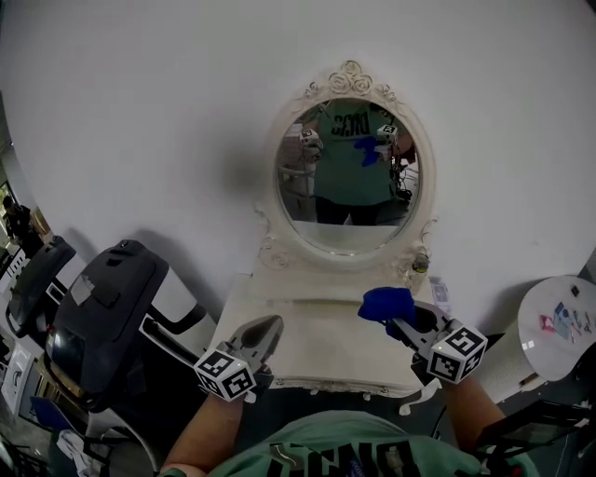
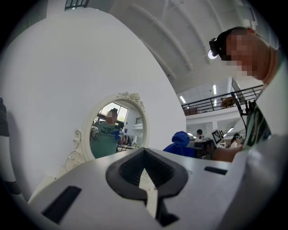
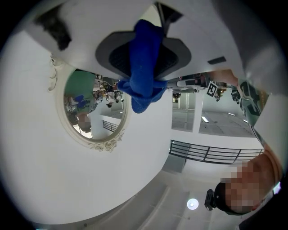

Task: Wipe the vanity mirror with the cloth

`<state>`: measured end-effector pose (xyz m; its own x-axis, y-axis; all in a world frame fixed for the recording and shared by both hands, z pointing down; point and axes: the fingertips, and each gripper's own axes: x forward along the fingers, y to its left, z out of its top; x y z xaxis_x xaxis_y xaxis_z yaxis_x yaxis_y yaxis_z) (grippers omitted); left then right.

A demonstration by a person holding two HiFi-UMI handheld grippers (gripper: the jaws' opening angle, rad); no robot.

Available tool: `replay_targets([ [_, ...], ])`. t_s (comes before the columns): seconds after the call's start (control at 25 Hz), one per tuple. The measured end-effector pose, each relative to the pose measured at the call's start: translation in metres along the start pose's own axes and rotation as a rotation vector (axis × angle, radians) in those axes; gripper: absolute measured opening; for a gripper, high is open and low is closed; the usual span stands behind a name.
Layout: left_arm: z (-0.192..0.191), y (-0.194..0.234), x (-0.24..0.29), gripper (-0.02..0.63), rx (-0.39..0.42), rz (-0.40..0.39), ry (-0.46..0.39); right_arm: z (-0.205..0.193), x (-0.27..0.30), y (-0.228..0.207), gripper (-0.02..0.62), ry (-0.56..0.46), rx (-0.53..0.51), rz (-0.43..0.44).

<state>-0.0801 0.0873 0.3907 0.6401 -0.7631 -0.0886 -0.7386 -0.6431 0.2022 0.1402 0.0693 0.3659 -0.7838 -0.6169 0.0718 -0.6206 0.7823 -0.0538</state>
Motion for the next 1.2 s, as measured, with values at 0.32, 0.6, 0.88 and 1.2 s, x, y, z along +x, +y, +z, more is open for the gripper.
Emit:
replay_targets([
  [0.32, 0.032, 0.090, 0.011, -0.003, 0.010, -0.143, 0.037, 0.026, 0.084, 0.002, 0.109, -0.025, -0.012, -0.139],
  [0.6, 0.031, 0.131, 0.036, -0.003, -0.026, -0.234, 0.048, 0.031, 0.116, -0.011, 0.109, 0.015, -0.049, -0.231],
  [0.88, 0.036, 0.134, 0.083, -0.003, -0.002, -0.204, 0.039, 0.044, 0.118, -0.062, 0.109, -0.009, -0.110, -0.212],
  [1.2, 0.051, 0.124, 0.143, -0.003, 0.032, -0.023, -0.015, 0.091, 0.122, -0.148, 0.109, -0.064, -0.282, -0.063],
])
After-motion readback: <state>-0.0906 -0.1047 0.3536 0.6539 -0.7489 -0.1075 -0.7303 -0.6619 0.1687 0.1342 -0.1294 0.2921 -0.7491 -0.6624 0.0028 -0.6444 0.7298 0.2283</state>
